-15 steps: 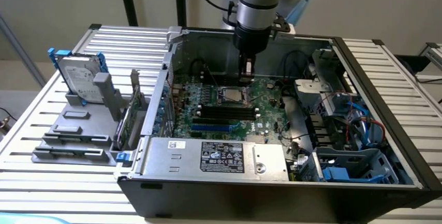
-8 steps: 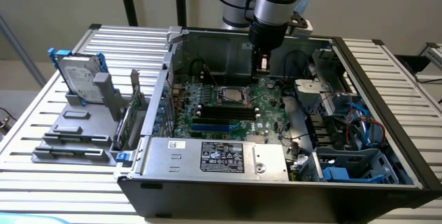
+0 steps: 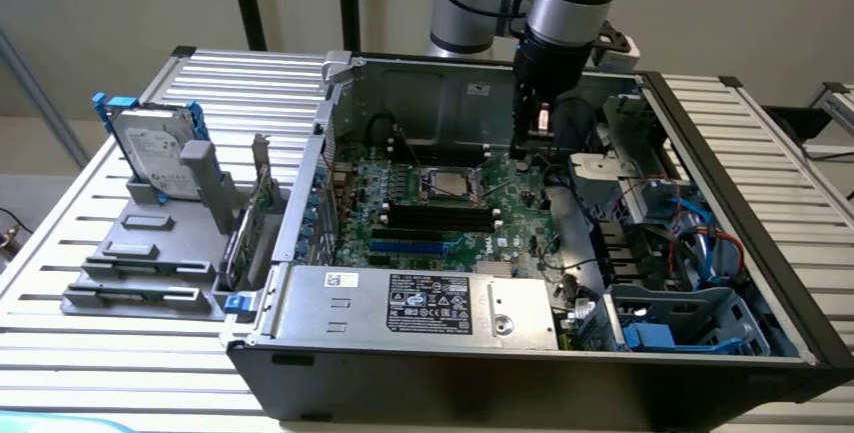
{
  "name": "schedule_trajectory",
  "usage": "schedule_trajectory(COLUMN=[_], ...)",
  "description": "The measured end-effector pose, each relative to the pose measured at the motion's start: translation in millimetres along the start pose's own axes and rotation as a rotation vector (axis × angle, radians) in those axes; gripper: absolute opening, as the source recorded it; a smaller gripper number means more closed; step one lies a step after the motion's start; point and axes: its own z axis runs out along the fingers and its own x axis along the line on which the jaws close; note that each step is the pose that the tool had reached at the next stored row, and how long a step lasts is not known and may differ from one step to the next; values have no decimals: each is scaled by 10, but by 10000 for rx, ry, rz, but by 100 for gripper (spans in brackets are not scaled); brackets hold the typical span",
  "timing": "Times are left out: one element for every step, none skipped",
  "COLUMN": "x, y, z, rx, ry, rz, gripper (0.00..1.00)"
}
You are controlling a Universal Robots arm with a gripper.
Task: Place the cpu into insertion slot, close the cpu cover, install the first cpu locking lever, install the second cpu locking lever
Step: 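Close the cpu cover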
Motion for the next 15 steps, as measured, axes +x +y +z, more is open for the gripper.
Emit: schedule_trajectory(x=[2, 3, 3, 2, 1, 0, 0, 1, 6, 11, 16, 19, 18, 17, 17], y=[42, 64, 72, 76, 78, 80, 83, 89, 113, 144, 173, 184, 184, 185, 185], z=[0, 5, 18, 32, 50, 68, 87, 102, 105, 104, 104, 111, 129, 147, 165], rx=[3, 3, 2, 3, 4, 4, 4, 6, 5, 6, 7, 6, 5, 5, 5], ry=[14, 27, 41, 46, 51, 52, 56, 58, 60, 59, 60, 64, 63, 60, 61], rz=[-1, -6, -9, -14, -18, -22, -28, -32, -35, -35, -37, -39, -40, -45, -50], gripper=[11, 11, 11, 11, 11, 11, 11, 11, 11, 11, 11, 11, 11, 11, 11])
